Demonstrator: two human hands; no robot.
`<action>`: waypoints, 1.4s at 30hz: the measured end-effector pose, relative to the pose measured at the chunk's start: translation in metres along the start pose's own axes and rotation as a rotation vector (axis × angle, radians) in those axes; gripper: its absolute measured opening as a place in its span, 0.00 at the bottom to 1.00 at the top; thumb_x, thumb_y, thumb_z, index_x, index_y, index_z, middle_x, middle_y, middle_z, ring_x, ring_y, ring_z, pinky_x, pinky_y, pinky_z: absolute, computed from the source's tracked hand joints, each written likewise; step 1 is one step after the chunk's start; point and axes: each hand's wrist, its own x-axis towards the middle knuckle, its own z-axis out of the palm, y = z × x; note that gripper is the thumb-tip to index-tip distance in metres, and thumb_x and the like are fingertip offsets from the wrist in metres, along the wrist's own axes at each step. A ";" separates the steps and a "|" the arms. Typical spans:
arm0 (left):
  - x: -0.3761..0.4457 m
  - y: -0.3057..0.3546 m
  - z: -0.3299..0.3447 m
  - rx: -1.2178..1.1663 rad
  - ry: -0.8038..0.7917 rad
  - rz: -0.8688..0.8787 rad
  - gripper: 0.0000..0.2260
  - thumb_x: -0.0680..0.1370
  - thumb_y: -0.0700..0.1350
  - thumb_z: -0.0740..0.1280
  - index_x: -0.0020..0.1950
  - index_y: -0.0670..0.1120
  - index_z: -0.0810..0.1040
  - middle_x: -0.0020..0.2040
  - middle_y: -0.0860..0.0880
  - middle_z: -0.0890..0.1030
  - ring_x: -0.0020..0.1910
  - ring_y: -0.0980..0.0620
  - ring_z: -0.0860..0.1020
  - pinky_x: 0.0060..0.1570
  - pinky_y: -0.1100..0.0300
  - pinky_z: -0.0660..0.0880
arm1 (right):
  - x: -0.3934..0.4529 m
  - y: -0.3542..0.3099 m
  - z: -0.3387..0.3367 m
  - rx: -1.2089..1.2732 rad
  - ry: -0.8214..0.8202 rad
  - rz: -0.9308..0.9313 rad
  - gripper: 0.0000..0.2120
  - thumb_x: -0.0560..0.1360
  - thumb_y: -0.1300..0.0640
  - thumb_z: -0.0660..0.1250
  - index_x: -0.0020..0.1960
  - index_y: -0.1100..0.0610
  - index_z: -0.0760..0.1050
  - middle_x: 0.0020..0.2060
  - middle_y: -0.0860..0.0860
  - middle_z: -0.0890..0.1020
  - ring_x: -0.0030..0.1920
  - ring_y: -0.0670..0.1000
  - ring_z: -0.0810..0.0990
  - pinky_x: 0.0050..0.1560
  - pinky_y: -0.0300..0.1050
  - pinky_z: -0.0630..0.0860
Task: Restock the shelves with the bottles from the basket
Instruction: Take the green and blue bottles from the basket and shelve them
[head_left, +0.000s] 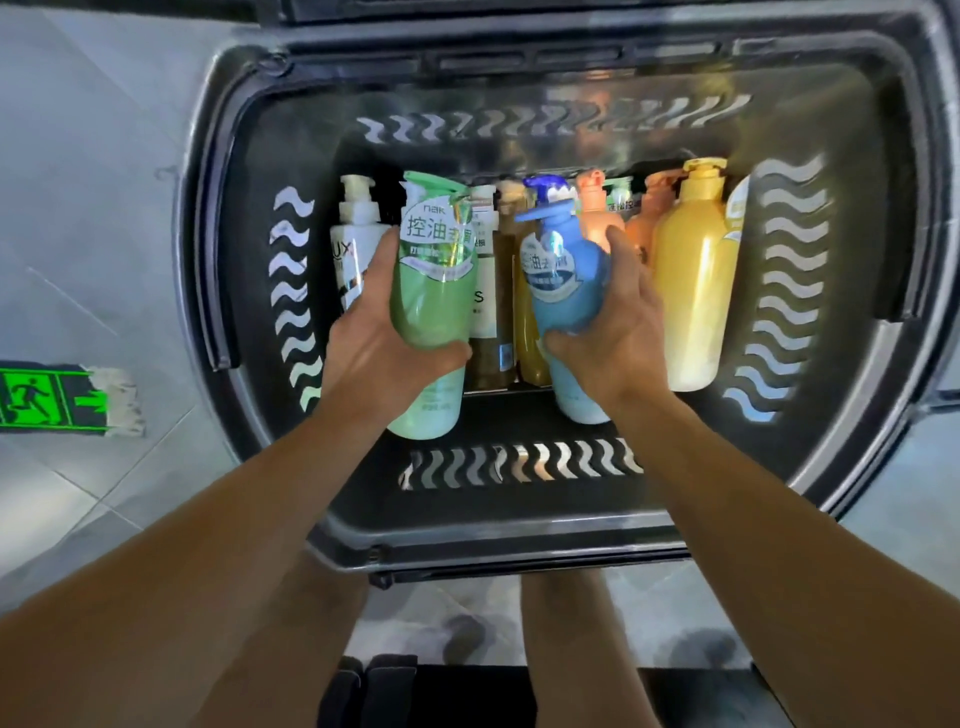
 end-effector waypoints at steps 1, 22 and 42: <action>0.000 0.000 -0.001 0.000 0.003 -0.004 0.51 0.58 0.58 0.76 0.73 0.73 0.51 0.52 0.75 0.73 0.50 0.73 0.73 0.43 0.72 0.68 | 0.005 -0.004 -0.001 0.044 -0.034 0.005 0.50 0.64 0.59 0.79 0.78 0.50 0.55 0.69 0.52 0.69 0.68 0.56 0.67 0.70 0.52 0.68; -0.033 0.034 -0.042 0.038 -0.011 -0.025 0.53 0.59 0.56 0.78 0.74 0.74 0.49 0.50 0.68 0.75 0.47 0.67 0.74 0.39 0.68 0.69 | -0.047 -0.038 -0.017 0.245 -0.046 0.093 0.52 0.62 0.52 0.79 0.78 0.44 0.52 0.64 0.50 0.73 0.60 0.49 0.72 0.57 0.47 0.74; -0.283 0.172 -0.328 0.027 0.189 0.489 0.52 0.61 0.52 0.82 0.75 0.69 0.52 0.51 0.79 0.70 0.50 0.70 0.71 0.42 0.82 0.65 | -0.324 -0.265 -0.206 0.410 0.181 -0.351 0.43 0.62 0.55 0.80 0.66 0.32 0.59 0.55 0.34 0.76 0.49 0.25 0.73 0.43 0.19 0.67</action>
